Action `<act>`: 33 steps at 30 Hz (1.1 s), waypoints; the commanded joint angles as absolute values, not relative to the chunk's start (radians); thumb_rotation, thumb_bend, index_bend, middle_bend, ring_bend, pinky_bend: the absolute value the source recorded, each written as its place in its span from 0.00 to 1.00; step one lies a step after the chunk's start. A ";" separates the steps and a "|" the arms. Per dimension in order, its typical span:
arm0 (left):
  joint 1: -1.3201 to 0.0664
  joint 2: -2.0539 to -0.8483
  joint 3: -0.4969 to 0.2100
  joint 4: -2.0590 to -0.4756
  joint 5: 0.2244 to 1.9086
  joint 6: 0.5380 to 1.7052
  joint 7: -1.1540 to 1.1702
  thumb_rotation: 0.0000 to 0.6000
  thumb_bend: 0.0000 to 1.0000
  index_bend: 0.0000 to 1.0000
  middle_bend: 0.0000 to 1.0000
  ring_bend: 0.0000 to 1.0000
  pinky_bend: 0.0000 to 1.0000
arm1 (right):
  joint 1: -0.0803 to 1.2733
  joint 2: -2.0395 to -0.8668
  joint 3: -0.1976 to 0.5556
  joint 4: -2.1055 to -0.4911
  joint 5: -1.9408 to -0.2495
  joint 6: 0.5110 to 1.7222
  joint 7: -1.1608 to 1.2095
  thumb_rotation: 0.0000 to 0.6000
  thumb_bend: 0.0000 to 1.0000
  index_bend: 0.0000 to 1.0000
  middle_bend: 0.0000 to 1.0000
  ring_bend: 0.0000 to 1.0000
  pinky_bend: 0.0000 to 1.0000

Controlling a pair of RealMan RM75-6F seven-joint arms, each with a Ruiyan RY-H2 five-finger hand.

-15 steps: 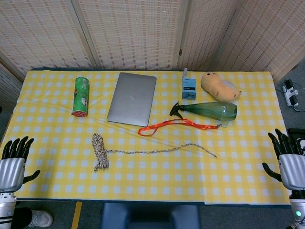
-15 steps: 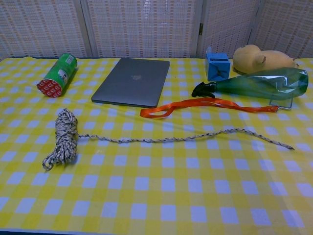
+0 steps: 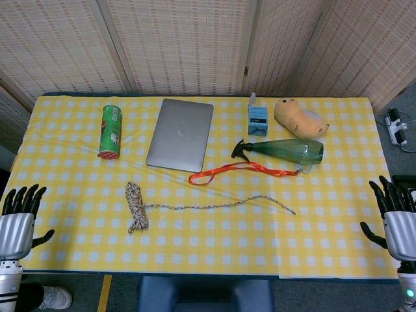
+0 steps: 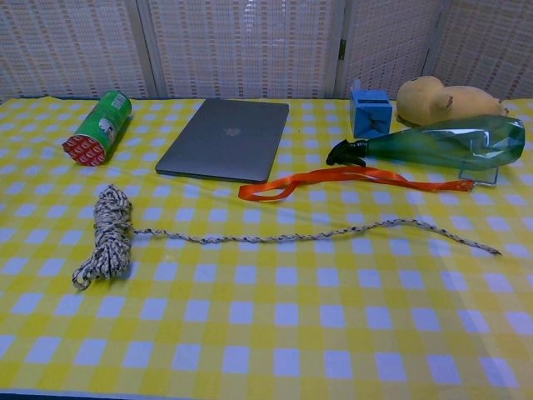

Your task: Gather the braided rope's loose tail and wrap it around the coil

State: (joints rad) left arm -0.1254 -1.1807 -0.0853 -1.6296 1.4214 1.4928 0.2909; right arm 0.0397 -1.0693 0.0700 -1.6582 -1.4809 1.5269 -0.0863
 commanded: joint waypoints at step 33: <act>-0.584 -1.375 -0.156 -1.659 1.387 0.937 0.255 1.00 0.09 0.00 0.02 0.00 0.00 | 0.046 -1.047 0.076 -1.674 -1.470 1.501 -0.074 1.00 0.30 0.00 0.00 0.05 0.00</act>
State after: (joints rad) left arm -0.5508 -1.3330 -0.1458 -1.6762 1.4263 0.9681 0.2211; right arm 0.0453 -1.0472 0.0760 -1.6744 -1.4698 1.5016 -0.0743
